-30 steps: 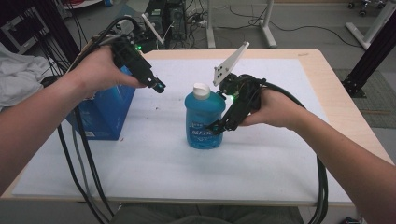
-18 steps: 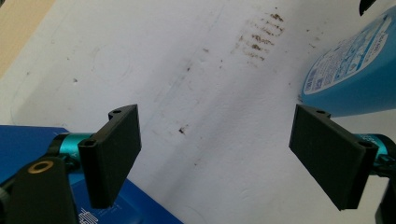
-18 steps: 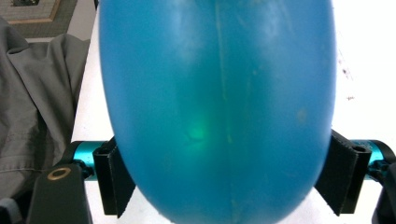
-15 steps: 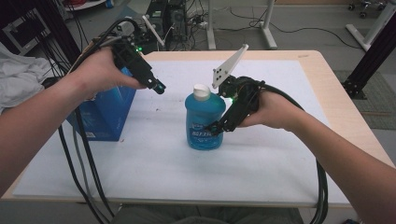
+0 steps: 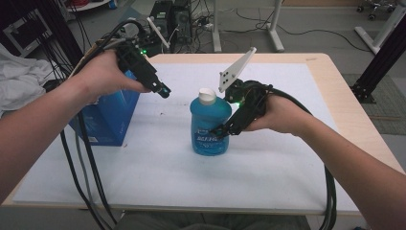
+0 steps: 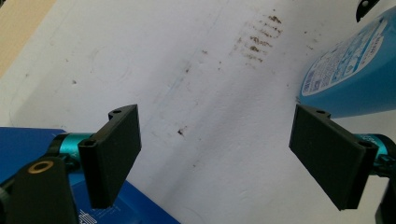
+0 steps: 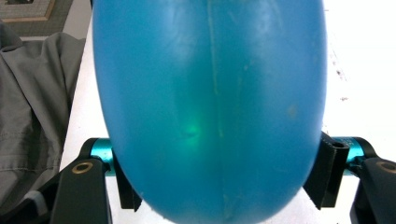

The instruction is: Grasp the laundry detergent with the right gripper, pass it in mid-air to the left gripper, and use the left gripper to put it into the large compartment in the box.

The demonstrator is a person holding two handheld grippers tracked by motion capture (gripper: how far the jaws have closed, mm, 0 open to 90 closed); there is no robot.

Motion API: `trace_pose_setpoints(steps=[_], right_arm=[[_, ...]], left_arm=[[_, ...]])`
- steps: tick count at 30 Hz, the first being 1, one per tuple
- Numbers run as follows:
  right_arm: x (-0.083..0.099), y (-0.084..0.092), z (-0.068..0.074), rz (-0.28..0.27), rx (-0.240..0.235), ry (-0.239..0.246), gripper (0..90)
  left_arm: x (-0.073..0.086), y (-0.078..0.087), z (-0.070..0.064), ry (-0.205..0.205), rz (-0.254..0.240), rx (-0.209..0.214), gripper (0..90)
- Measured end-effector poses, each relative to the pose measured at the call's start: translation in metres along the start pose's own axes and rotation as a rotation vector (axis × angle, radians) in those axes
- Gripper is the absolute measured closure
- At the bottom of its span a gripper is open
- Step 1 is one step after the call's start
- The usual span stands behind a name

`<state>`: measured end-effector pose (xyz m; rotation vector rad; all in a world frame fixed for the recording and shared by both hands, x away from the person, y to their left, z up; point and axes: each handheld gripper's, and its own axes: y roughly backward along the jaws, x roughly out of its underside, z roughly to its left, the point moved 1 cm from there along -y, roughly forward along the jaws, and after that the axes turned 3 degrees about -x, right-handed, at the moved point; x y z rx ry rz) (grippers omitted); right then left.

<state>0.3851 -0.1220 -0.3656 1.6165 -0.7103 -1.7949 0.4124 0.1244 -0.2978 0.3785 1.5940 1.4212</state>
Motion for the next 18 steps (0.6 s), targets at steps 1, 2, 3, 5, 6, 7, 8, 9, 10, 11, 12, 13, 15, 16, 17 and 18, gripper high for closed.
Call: trace_pose_setpoints(steps=[1, 2, 3, 5, 6, 7, 8, 9, 10, 11, 12, 13, 15, 16, 17, 18], right_arm=[[0.0, -0.0001, 0.0, 0.002, 0.003, -0.001, 29.0], [0.0, -0.0002, -0.0004, 0.002, 0.004, 0.002, 29.1], [0.0002, -0.0002, -0.0002, 0.005, 0.006, -0.002, 29.3], [0.0004, -0.0005, -0.0002, 0.004, 0.005, -0.003, 31.7], [0.0004, -0.0004, -0.0003, 0.001, -0.001, 0.005, 32.8], [0.0002, -0.0007, 0.0, 0.0, 0.002, 0.01, 32.8], [0.0, -0.0009, 0.0006, 0.006, 0.001, 0.006, 32.9], [0.0, -0.0011, 0.0006, 0.007, 0.003, 0.007, 33.2], [0.0002, -0.0014, 0.0005, 0.006, 0.002, 0.012, 34.1], [0.0005, -0.0016, 0.0008, 0.005, 0.001, 0.009, 34.6], [0.0008, -0.002, 0.0012, 0.003, 0.001, 0.007, 35.0], [0.001, -0.002, 0.0013, 0.005, 0.0, 0.008, 35.9], [0.0013, -0.0023, 0.0014, 0.003, -0.005, 0.014, 38.2], [0.0014, -0.0024, 0.0018, 0.002, -0.006, 0.018, 39.4], [0.0017, -0.0025, 0.0022, 0.001, -0.012, 0.022, 41.9], [0.0017, -0.0025, 0.0022, 0.001, -0.012, 0.022, 41.9]], left_arm=[[0.0, 0.0, -0.0001, 0.002, -0.002, 0.001, 16.9], [0.0, 0.0002, 0.0002, -0.002, -0.001, 0.002, 16.9], [0.0001, 0.0002, 0.0, 0.001, -0.002, 0.003, 16.9], [0.0002, 0.0001, 0.0, 0.002, -0.002, 0.003, 16.8], [0.0002, 0.0001, -0.0001, 0.002, -0.002, 0.003, 16.9], [0.0002, 0.0001, -0.0001, 0.003, -0.004, 0.004, 16.9], [0.0002, 0.0002, -0.0001, 0.002, -0.003, 0.003, 16.9], [0.0001, 0.0003, -0.0001, 0.0, -0.004, 0.004, 16.9], [0.0002, 0.0004, -0.0002, 0.001, -0.004, 0.004, 16.8], [0.0002, 0.0006, -0.0001, 0.0, -0.004, 0.003, 16.9], [0.0002, 0.0006, -0.0001, -0.001, -0.004, 0.004, 16.9], [0.0002, 0.0006, -0.0002, 0.0, -0.004, 0.004, 16.9], [0.0002, 0.0008, -0.0002, 0.0, -0.004, 0.006, 16.9], [0.0002, 0.0009, -0.0002, -0.002, -0.002, 0.006, 16.9], [0.0001, 0.0009, -0.0003, -0.002, -0.001, 0.005, 16.9], [0.0001, 0.0008, -0.0004, -0.002, -0.001, 0.006, 16.9]])
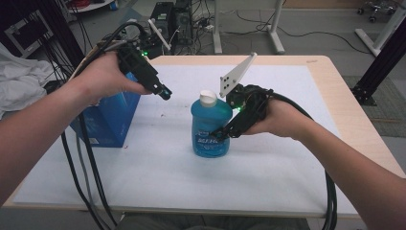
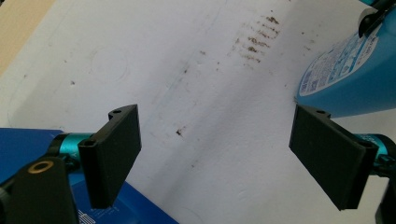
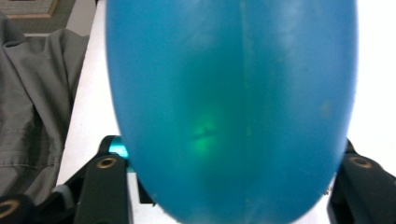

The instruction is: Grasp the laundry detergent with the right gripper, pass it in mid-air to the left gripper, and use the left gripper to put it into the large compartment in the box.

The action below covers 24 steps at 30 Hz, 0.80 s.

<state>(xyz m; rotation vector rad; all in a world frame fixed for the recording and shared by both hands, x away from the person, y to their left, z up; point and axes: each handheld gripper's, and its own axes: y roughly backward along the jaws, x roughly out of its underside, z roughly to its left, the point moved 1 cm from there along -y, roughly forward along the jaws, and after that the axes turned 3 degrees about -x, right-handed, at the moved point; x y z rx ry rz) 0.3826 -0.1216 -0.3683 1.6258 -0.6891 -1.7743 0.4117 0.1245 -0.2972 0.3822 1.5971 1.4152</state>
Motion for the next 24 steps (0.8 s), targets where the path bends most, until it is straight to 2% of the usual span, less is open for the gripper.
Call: trace_pose_setpoints(steps=[24], right_arm=[[-0.0002, 0.0021, 0.0009, -0.008, 0.005, 0.011, 45.9]], left_arm=[[0.0017, 0.0015, 0.0007, 0.0, -0.006, 0.006, 16.8]])
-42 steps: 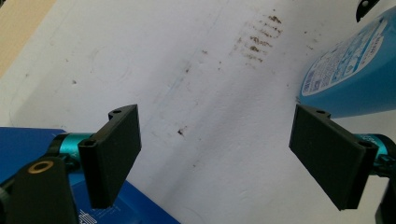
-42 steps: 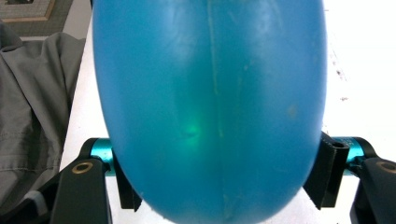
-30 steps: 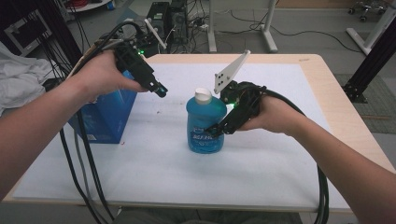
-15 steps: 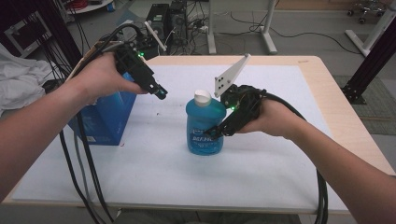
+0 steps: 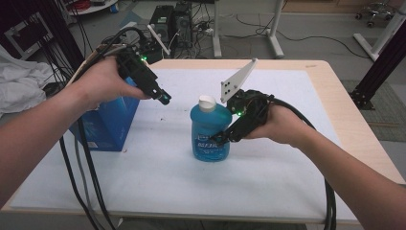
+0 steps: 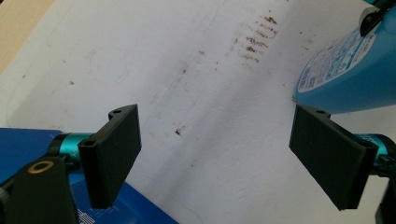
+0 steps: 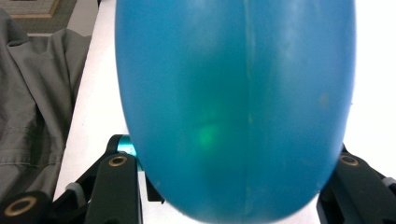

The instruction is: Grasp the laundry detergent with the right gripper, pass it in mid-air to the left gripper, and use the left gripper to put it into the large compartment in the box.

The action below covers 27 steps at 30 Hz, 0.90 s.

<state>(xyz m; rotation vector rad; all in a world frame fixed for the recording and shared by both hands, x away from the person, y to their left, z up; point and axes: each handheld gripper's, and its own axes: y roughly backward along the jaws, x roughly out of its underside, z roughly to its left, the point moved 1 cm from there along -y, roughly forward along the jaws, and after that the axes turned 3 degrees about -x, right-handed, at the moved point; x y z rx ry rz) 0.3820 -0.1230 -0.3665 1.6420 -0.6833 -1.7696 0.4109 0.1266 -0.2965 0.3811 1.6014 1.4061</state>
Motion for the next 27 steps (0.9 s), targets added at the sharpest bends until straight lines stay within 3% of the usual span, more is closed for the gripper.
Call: trace_pose_setpoints(steps=[6, 12, 19, 27], right_arm=[[0.0, 0.009, -0.002, -0.012, -0.01, -0.025, 46.0], [-0.003, 0.023, -0.005, -0.015, -0.004, -0.043, 46.0], [-0.02, 0.046, -0.011, -0.004, -0.009, -0.031, 46.1], [-0.035, 0.061, -0.017, -0.003, -0.021, -0.022, 46.1]], left_arm=[[0.0, 0.001, 0.0, 0.001, -0.008, 0.002, 16.9], [-0.002, 0.005, -0.002, -0.023, -0.018, 0.02, 16.8], [-0.016, 0.025, -0.008, -0.101, -0.061, 0.071, 16.9], [-0.037, 0.056, -0.017, -0.192, -0.107, 0.127, 16.8]])
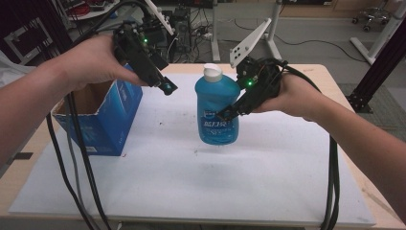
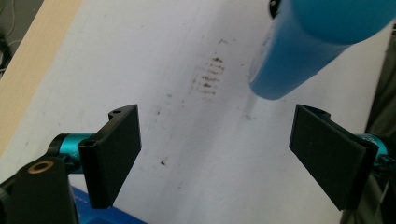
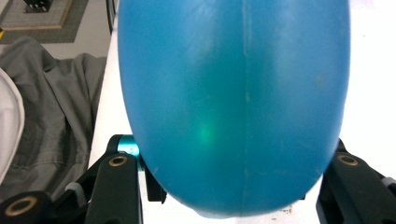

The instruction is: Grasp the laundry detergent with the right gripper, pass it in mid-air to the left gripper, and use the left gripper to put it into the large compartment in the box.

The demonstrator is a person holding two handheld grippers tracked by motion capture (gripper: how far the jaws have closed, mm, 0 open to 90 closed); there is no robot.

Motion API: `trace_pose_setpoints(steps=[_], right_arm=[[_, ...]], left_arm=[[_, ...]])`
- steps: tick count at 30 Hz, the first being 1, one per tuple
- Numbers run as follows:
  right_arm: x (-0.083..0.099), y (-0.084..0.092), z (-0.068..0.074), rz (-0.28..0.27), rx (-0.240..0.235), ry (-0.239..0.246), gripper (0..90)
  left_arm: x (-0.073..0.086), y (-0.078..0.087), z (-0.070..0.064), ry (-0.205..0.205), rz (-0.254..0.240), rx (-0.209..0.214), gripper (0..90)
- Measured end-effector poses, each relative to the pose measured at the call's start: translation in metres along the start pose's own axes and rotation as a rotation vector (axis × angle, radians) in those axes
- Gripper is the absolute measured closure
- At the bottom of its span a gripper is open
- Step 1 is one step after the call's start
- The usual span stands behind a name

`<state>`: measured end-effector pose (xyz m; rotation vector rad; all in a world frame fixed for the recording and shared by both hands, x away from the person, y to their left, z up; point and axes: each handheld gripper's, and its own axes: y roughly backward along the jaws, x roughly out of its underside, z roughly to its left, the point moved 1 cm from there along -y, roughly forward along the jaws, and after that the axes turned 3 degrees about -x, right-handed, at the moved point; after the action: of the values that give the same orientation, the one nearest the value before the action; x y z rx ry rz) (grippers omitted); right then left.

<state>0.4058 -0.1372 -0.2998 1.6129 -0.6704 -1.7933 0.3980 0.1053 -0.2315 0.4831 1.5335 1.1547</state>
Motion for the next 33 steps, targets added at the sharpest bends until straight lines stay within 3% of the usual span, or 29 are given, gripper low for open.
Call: trace_pose_setpoints(steps=[10, 20, 33], right_arm=[[-0.007, -0.003, -0.001, 0.027, -0.015, 0.008, 46.3], [-0.019, -0.004, 0.001, 0.02, -0.018, 0.039, 46.5], [-0.031, -0.005, 0.003, 0.024, -0.022, 0.054, 46.7]], left_arm=[[-0.017, 0.009, -0.006, -0.111, 0.013, 0.11, 16.9], [-0.038, 0.013, -0.018, -0.196, 0.02, 0.138, 16.8], [-0.057, 0.005, -0.03, -0.272, 0.08, 0.154, 16.9]])
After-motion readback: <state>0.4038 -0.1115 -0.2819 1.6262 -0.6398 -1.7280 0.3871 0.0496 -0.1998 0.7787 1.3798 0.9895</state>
